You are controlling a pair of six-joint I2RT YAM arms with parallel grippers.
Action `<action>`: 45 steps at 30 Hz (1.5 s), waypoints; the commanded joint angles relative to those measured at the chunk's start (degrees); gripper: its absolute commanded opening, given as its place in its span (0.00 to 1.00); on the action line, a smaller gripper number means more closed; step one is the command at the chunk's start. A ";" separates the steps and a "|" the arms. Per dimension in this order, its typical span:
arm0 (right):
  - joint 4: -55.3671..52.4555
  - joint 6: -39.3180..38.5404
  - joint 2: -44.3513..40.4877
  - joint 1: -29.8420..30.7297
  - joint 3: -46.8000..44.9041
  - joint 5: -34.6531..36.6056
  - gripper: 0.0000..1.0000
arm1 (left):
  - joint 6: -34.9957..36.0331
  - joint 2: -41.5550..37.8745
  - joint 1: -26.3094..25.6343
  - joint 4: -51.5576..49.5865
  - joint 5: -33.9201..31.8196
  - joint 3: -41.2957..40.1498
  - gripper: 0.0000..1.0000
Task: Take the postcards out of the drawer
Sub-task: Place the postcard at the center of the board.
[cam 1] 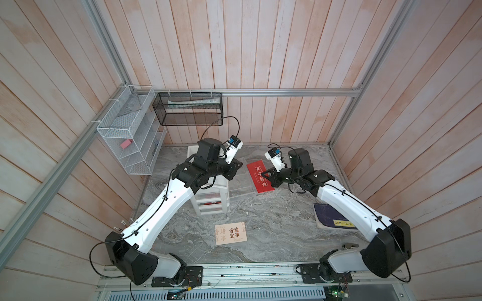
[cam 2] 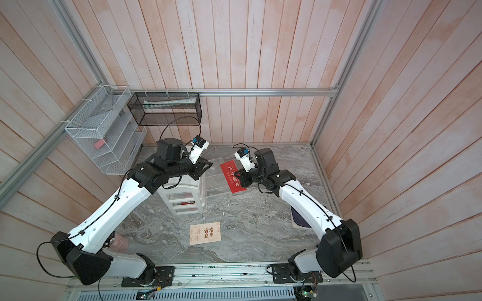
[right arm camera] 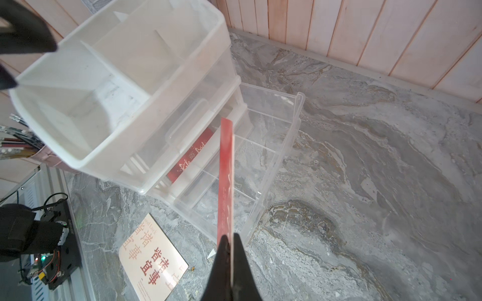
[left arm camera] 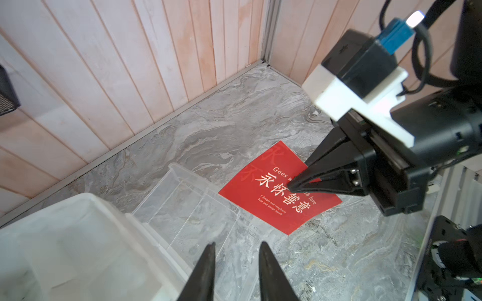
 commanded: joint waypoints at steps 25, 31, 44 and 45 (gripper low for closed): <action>3.90 -14.47 -2.78 1.53 -2.96 -18.79 0.00 | 7.67 0.29 -2.49 -4.13 6.85 0.92 0.34; 3.93 -16.04 -2.78 1.62 -2.98 -20.30 0.00 | 9.01 0.74 -2.48 -5.08 7.58 1.07 0.35; 5.31 -17.04 -2.26 1.57 -3.05 -20.56 0.00 | 12.00 1.88 -2.48 -9.13 14.67 1.37 0.31; 5.38 -16.98 -2.26 1.61 -3.16 -20.58 0.00 | 12.01 1.99 -2.49 -9.20 14.69 1.30 0.30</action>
